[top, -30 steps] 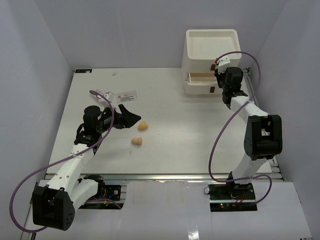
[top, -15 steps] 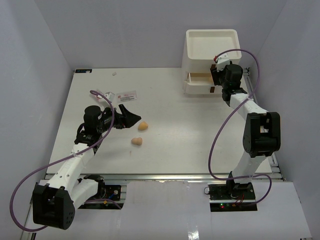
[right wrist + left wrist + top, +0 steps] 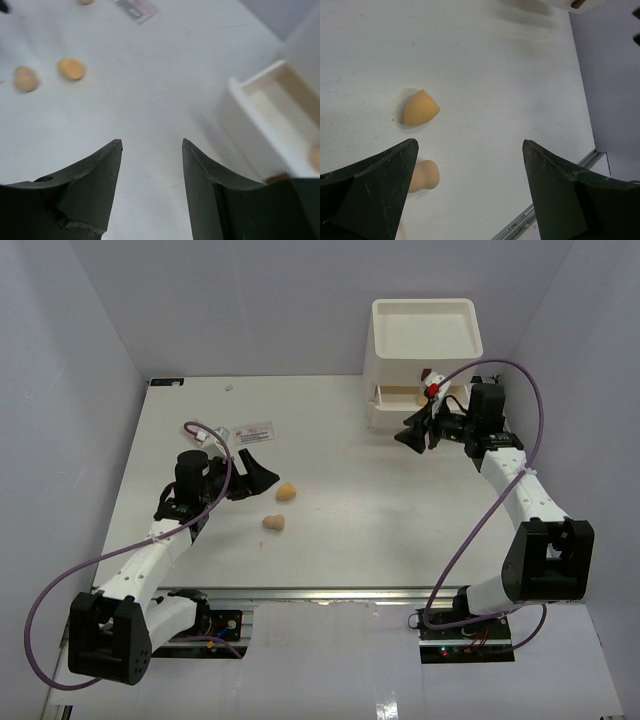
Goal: Organize the makeup
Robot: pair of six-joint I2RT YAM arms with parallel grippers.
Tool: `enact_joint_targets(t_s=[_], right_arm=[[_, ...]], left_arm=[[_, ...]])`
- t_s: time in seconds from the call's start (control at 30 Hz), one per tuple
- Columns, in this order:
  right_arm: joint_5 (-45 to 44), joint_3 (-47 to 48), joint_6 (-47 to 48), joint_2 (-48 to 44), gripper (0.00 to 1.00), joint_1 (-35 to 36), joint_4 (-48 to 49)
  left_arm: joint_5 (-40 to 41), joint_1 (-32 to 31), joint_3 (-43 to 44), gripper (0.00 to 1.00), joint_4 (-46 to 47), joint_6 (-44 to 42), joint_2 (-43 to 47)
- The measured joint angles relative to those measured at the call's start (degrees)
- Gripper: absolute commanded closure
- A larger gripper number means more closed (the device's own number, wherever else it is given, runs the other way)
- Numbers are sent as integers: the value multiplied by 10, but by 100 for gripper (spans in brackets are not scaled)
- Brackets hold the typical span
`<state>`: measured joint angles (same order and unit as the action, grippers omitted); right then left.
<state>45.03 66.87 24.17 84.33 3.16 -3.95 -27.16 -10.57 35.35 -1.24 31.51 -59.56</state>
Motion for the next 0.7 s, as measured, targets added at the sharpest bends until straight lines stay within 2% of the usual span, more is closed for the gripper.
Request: enact_joint_targets(t_s=[0.13,0.3,0.37,0.43,0.57,0.7], right_arm=[[105,-54,48,-22,40,9,-97],[144,-85,96,-24,40,7,-185],[151,-86,106,-30,40,6,-198],[154,-86,112,-41,40,6,-202],[159,-86,122,-64,41,-2,-203],[163,-89,123,-78,41,-16,-203]], left_arm=[[69,0,0,12,-36,20,-23],[217,9,29,13,-102,72,-62],[263,22,59,19,-129,96,-95],[306,36,97,30,-152,122,-136],[376,59,172,32,-165,161,-222],[406,79,225,30,-177,184,-297]])
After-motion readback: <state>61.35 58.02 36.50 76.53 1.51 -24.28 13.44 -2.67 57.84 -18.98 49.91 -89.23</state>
